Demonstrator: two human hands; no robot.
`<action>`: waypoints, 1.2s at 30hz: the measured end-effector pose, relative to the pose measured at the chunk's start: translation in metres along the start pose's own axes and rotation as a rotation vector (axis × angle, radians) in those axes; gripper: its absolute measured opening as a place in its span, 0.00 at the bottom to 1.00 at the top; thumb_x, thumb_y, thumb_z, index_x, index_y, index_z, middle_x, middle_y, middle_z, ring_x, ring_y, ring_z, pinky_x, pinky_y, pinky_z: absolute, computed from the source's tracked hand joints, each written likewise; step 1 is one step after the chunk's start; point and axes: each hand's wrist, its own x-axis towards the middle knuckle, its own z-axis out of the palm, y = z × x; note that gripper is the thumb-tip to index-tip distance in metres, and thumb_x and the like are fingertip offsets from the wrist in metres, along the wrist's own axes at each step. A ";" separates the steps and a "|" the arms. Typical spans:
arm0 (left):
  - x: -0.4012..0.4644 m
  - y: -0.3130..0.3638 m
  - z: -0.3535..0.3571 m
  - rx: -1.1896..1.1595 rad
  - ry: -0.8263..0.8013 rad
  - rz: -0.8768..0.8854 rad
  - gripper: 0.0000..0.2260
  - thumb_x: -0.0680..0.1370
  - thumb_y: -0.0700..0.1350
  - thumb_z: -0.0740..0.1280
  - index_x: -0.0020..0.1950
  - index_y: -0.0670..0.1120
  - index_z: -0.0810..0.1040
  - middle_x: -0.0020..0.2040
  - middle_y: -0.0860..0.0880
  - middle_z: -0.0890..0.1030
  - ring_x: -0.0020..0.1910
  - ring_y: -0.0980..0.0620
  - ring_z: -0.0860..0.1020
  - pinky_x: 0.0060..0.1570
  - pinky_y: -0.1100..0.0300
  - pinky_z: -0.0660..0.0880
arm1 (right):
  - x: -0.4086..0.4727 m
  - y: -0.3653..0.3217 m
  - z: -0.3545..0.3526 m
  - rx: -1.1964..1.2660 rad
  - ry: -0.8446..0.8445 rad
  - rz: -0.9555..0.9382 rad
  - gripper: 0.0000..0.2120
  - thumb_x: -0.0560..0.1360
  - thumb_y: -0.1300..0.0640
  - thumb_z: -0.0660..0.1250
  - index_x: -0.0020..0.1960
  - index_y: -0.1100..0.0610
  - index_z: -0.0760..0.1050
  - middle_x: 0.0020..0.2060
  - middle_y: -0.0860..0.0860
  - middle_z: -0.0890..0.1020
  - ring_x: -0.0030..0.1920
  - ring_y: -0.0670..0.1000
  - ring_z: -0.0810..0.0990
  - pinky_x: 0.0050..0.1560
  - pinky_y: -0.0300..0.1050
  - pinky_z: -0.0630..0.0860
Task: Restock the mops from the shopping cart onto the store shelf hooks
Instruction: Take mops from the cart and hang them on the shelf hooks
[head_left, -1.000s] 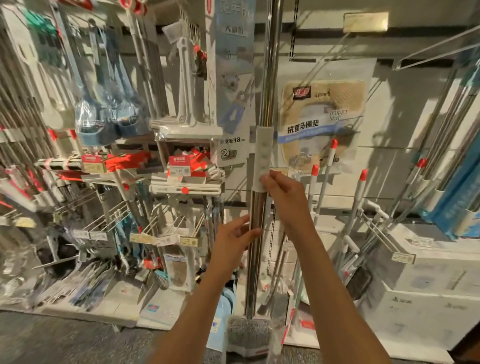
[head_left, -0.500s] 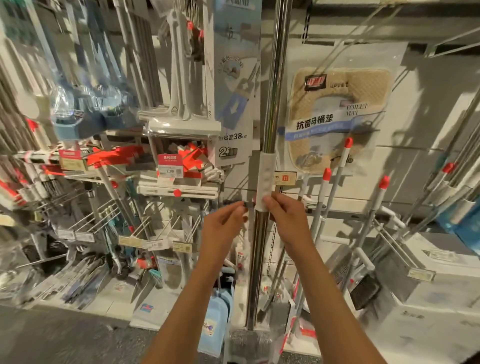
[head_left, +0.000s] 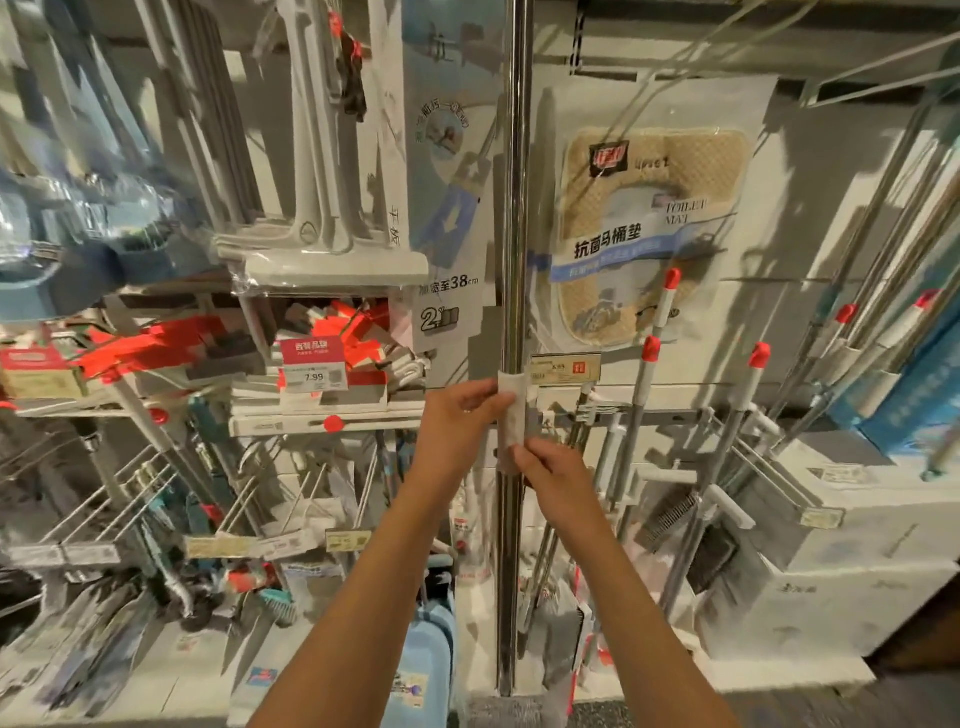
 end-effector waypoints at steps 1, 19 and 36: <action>0.003 -0.006 -0.002 -0.013 -0.002 -0.005 0.12 0.78 0.35 0.69 0.44 0.51 0.85 0.38 0.56 0.86 0.39 0.60 0.82 0.42 0.67 0.77 | 0.002 0.001 0.002 0.003 -0.002 0.013 0.14 0.82 0.59 0.63 0.39 0.55 0.81 0.34 0.52 0.82 0.38 0.54 0.79 0.45 0.56 0.75; 0.062 -0.103 0.002 0.009 0.043 -0.149 0.15 0.79 0.37 0.70 0.45 0.59 0.84 0.42 0.55 0.87 0.45 0.57 0.84 0.48 0.62 0.79 | 0.079 0.082 0.025 0.073 0.062 0.223 0.13 0.82 0.57 0.63 0.48 0.42 0.81 0.45 0.50 0.85 0.47 0.47 0.82 0.52 0.43 0.76; 0.141 -0.203 0.029 0.038 0.066 -0.335 0.13 0.80 0.33 0.66 0.49 0.50 0.85 0.46 0.51 0.87 0.51 0.51 0.85 0.54 0.60 0.79 | 0.177 0.185 0.030 0.090 -0.005 0.436 0.12 0.84 0.59 0.59 0.47 0.53 0.80 0.43 0.50 0.84 0.47 0.49 0.82 0.54 0.45 0.77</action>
